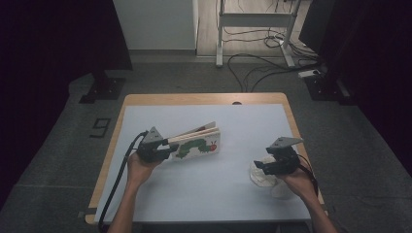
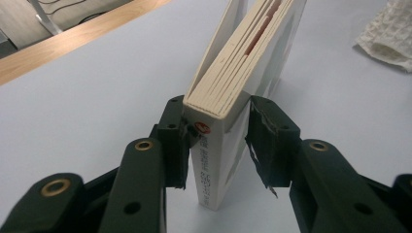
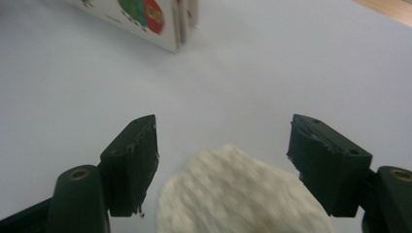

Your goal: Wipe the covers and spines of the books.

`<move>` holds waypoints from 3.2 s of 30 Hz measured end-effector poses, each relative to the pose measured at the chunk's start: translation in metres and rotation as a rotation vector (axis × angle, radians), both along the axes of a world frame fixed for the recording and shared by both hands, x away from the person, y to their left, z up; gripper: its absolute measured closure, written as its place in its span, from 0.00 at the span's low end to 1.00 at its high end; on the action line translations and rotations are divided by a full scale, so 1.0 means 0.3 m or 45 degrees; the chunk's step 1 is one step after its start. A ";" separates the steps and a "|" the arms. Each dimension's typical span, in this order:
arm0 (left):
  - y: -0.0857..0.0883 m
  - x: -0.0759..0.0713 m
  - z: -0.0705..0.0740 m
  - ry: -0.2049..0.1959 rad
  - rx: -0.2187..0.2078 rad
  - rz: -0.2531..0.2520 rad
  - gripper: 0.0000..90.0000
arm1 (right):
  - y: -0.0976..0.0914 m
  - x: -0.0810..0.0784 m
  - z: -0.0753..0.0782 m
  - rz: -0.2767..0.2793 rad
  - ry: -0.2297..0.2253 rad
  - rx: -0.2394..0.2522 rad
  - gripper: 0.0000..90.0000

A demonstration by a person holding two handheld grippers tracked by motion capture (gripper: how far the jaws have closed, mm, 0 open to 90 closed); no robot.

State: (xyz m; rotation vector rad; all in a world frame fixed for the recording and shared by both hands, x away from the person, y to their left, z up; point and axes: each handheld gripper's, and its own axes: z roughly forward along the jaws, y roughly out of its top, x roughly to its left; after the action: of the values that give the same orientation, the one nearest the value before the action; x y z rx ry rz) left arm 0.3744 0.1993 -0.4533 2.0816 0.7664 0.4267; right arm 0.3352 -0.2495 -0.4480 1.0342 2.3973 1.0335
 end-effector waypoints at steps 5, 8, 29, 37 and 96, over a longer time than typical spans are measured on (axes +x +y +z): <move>0.001 0.002 0.000 0.001 -0.003 0.000 0.67 | -0.066 -0.019 -0.034 -0.106 0.026 -0.028 0.24; 0.001 0.003 -0.001 0.002 -0.006 -0.001 0.67 | -0.094 -0.032 -0.063 -0.139 0.050 -0.028 0.20; 0.000 0.003 -0.001 0.002 -0.007 0.003 0.67 | -0.118 -0.039 -0.212 -0.215 0.140 -0.071 0.61; 0.001 0.004 0.000 0.011 -0.011 0.003 0.67 | -0.115 -0.044 -0.179 -0.221 0.113 -0.081 0.66; 0.006 0.009 0.001 0.009 0.005 -0.017 0.69 | 0.241 0.026 0.053 0.167 0.000 0.124 0.67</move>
State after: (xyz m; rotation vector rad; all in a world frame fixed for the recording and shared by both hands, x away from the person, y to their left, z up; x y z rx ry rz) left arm 0.3771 0.2012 -0.4530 2.0917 0.7563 0.4140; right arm 0.3431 -0.1774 -0.4322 0.9180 2.4645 1.2061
